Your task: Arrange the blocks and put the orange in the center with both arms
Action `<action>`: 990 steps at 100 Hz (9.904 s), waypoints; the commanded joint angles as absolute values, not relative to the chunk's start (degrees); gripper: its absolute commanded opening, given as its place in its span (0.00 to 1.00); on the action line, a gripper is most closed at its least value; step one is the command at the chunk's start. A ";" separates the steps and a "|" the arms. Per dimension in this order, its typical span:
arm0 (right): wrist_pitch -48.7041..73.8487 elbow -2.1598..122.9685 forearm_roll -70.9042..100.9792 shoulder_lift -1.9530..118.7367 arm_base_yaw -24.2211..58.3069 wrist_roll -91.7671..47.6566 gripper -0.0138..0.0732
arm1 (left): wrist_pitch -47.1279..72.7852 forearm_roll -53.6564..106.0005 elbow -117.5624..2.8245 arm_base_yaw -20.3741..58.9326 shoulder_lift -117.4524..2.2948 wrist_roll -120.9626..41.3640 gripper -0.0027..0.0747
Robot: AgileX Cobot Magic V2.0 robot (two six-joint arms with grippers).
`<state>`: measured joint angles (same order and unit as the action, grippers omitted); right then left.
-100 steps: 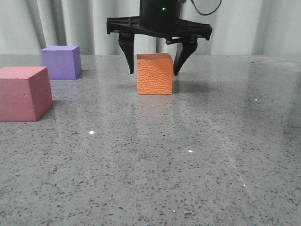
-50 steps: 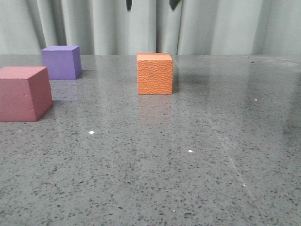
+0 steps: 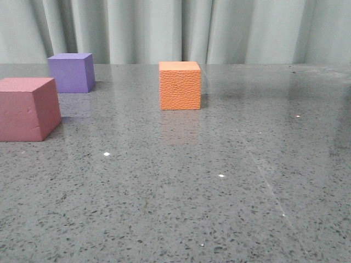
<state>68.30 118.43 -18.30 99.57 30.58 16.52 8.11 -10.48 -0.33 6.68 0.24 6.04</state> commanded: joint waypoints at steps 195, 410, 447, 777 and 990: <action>42.16 39.47 -17.69 25.62 8.88 15.64 0.02 | 3.63 -10.46 2.87 6.58 2.08 6.59 0.01; 6.22 -0.78 -3.59 -1.84 0.73 10.73 0.02 | 3.63 -10.46 2.87 6.58 2.08 6.59 0.01; 6.28 -0.78 -3.59 -1.84 0.73 10.73 0.02 | 1.56 -10.46 2.87 6.58 2.08 6.59 0.01; 6.41 -0.78 -3.59 -1.79 0.73 10.73 0.02 | 42.15 -40.98 -98.77 47.61 -101.90 57.35 0.81; 6.41 -0.78 -3.59 -1.79 0.73 10.73 0.02 | 44.82 -37.64 -99.00 47.50 -109.32 60.03 0.08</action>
<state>10.99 -1.62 -3.51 -0.68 1.09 11.21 45.80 -34.95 -97.07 47.23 -115.11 60.02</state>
